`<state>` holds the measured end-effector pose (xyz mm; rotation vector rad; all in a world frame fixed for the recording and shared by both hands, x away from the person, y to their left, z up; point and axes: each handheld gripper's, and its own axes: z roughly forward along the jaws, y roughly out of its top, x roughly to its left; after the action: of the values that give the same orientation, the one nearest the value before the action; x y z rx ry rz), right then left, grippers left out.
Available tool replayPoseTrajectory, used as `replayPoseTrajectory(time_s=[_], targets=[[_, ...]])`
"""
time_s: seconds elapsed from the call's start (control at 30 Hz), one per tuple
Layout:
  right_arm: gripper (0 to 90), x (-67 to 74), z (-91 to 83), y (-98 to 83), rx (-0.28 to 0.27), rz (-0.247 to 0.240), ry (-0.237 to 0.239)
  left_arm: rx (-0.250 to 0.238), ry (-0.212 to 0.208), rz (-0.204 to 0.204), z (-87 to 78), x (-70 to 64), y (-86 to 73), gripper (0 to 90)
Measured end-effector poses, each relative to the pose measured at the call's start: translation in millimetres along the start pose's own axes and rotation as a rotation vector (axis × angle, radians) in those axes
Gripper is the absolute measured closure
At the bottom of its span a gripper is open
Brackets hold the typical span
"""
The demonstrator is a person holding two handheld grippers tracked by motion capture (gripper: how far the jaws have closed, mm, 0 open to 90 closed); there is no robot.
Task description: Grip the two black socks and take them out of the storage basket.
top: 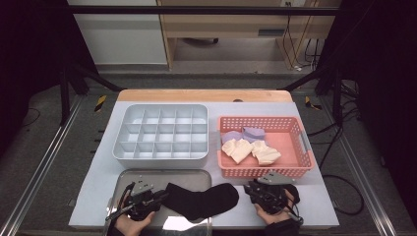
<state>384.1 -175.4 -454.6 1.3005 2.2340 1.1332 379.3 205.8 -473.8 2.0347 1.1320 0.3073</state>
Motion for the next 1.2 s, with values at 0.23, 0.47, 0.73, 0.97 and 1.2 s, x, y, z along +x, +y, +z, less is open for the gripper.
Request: replayPoseTrajectory(time_s=[0.23,0.47,0.73,0.97,1.2], targets=[[73.0,15.3,30.4,-0.7,0.074,-0.038,0.063,0.001,0.003,0.002,0.1,0.0,0.0,76.2],[88.5,12.2,22.2,-4.2,0.139,-0.041,0.052,-0.002,0.009,0.004,-1.5,0.0,0.1,81.6],[86.6,8.7,9.0,-14.6,0.14,-0.008,0.024,0.003,0.017,0.021,-1.0,-2.5,0.2,83.4],[74.3,8.9,8.0,-9.5,0.085,-0.01,0.026,-0.045,0.024,0.033,-1.9,0.0,0.7,74.9],[72.8,-10.3,-7.5,-10.1,0.041,0.015,-0.07,-0.098,0.032,-0.001,-10.4,5.6,2.2,64.2]])
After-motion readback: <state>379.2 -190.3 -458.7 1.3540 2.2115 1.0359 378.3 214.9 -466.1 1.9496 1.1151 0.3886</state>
